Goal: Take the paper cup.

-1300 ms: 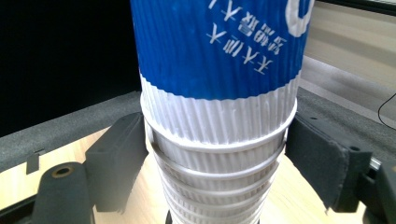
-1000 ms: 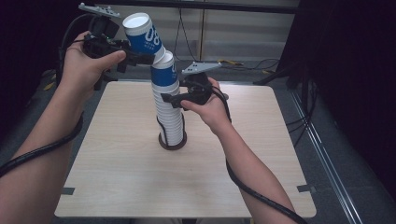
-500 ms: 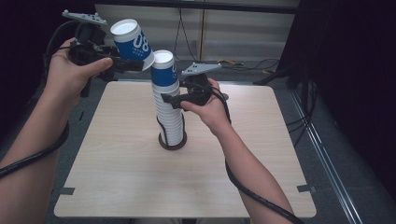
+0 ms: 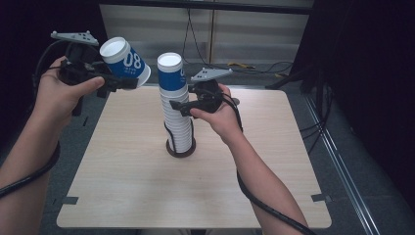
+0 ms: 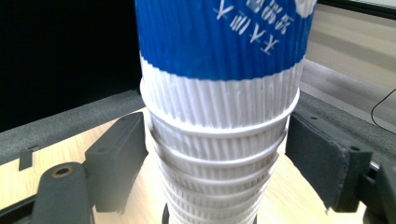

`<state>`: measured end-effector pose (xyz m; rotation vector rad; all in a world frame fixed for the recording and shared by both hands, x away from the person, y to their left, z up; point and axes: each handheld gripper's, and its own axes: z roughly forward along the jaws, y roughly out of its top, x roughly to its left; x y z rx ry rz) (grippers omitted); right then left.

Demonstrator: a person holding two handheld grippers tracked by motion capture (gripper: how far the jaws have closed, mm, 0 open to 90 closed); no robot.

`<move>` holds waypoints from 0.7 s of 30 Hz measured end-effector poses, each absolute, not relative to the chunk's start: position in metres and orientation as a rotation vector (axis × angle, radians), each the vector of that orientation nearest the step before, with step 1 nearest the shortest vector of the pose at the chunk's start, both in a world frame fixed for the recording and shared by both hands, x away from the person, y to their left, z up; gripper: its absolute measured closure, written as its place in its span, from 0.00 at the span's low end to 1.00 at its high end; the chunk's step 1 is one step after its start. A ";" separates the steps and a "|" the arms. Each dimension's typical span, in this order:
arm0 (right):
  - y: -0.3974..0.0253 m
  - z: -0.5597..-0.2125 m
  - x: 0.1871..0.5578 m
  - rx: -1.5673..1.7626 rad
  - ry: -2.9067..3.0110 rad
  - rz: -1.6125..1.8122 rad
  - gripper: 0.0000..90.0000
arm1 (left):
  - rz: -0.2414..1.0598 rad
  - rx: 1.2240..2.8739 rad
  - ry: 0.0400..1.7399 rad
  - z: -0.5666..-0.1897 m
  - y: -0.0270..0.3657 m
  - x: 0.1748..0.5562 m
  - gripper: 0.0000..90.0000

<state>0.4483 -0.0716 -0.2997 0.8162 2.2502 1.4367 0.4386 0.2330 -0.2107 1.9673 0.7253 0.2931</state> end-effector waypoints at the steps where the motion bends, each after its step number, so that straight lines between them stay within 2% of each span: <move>1: -0.072 -0.300 0.448 0.816 2.253 1.437 0.22 | 0.293 1.967 0.725 -0.211 0.233 0.439 0.24; 21: -0.097 -0.308 0.434 0.808 2.294 1.415 0.17 | 0.257 2.047 0.726 -0.258 0.230 0.430 0.24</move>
